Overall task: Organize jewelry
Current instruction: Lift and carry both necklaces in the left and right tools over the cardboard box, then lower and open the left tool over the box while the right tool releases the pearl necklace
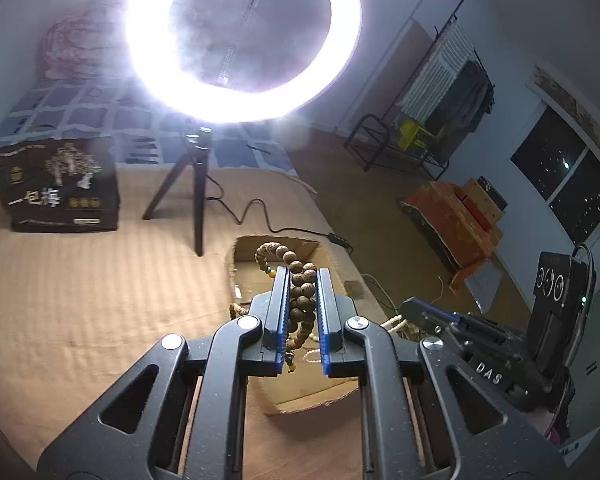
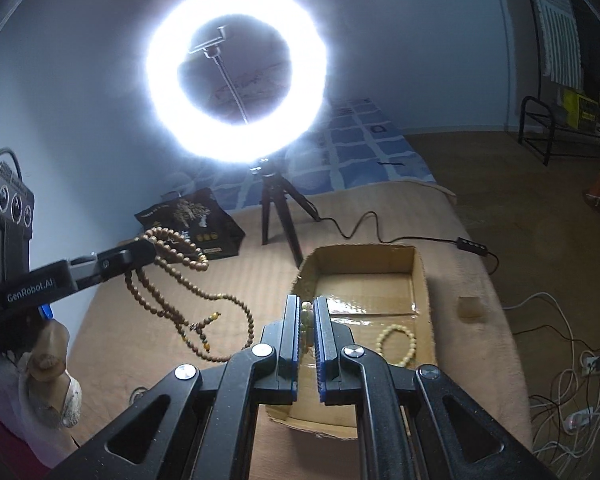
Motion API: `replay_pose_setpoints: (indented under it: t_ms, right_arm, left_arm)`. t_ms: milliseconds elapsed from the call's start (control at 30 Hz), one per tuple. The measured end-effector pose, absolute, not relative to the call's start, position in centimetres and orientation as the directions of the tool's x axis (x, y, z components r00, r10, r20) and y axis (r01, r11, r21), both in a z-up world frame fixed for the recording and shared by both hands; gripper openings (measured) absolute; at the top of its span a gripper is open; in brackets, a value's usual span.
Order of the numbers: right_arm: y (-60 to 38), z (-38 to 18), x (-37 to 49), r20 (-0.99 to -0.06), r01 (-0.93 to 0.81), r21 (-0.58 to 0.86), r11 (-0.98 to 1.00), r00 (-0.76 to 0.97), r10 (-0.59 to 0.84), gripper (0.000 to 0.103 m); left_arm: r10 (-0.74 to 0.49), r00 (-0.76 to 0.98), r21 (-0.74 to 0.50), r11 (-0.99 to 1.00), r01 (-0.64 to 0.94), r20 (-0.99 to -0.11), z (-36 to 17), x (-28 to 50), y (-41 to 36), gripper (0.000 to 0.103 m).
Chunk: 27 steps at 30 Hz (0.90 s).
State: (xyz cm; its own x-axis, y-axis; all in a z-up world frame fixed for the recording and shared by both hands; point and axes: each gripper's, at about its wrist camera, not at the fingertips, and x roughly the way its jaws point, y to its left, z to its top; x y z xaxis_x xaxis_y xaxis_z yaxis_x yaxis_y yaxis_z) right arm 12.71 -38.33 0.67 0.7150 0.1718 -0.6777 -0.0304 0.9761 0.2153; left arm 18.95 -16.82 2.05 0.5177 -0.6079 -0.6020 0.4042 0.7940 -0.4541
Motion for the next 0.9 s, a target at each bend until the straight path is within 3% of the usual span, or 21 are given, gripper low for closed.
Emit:
replay_pose_setpoints:
  t_ms: [400, 900]
  right_arm:
    - [-39.9, -1.3, 13.3, -0.722, -0.011, 0.187, 0.982, 0.677, 0.145, 0.004]
    - [-40.5, -4.4, 14.7, -0.778, 0.011, 0.195, 0.981, 0.611, 0.148, 0.004]
  left_arm:
    - [-0.634, 0.481, -0.456, 0.772, 0.443, -0.605, 1.1, 21.1, -22.3, 0.011]
    - [-0.56, 0.46, -0.387, 0.821, 0.42, -0.689, -4.2, 25.2, -26.0, 0.011]
